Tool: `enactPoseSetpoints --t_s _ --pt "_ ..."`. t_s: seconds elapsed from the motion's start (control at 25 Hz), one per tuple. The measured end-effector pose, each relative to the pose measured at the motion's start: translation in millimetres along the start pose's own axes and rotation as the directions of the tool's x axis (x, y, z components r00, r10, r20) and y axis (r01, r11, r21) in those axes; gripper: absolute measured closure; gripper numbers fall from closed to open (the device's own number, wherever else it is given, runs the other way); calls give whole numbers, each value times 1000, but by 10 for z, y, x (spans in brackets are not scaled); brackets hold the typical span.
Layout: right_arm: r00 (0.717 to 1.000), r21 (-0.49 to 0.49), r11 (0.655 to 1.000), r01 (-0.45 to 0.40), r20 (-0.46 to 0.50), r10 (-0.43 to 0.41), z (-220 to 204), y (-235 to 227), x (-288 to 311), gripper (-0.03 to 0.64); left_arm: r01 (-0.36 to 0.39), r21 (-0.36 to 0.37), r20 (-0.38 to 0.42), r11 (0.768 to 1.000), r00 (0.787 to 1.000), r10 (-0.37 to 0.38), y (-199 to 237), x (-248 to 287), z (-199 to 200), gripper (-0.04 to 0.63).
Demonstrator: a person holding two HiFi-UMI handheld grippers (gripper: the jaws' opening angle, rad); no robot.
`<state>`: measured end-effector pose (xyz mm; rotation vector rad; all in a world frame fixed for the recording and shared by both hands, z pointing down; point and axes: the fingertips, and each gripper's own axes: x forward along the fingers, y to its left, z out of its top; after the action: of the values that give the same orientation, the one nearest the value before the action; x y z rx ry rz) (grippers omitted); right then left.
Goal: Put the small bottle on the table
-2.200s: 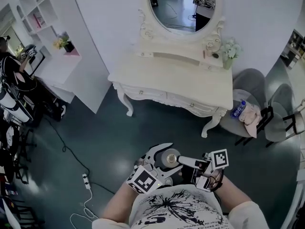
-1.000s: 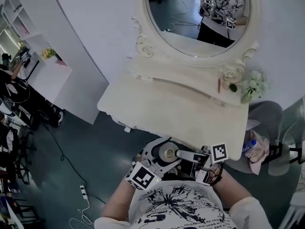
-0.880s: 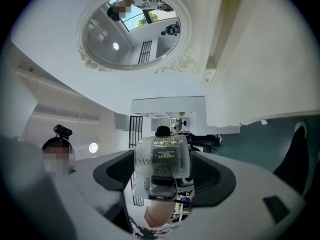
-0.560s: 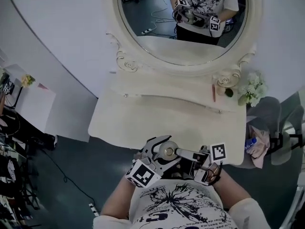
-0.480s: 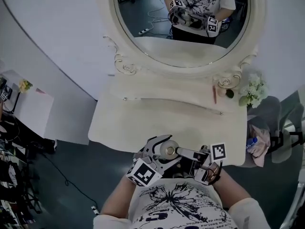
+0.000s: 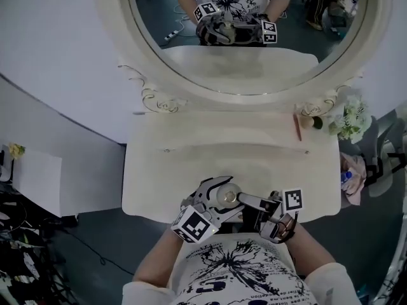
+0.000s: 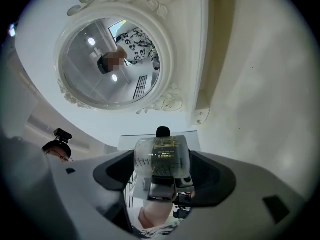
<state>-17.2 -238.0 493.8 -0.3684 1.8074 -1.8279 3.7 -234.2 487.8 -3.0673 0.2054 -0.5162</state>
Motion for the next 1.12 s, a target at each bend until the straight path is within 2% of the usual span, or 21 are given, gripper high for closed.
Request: enactPoseSetpoints --t_s 0.2,0.4,0.56,0.68,0.88,1.12 --pt "996 -2 999 45 83 -45 209 -313 66 256 19 -14 -25 1000 1000 -19 208 95 -305 245" --pt "978 11 988 155 136 -155 335 -706 -1 256 21 1 -75 1000 997 -20 306 237 -678 245" --pt "946 -58 953 297 153 -286 460 -937 -109 256 24 -9 -104 1000 994 -25 336 374 -921 245" --pt "934 -96 935 342 146 -327 513 -1039 -97 261 47 -30 -136 998 989 -50 333 442 -1124 245" --pt "931 -27 940 340 149 -332 499 -1121 -185 405 60 -20 -192 998 979 -63 274 536 -1298 245" --pt "918 2 932 361 176 -356 524 -1210 -213 445 51 -14 -220 999 974 -53 281 585 -1416 245"
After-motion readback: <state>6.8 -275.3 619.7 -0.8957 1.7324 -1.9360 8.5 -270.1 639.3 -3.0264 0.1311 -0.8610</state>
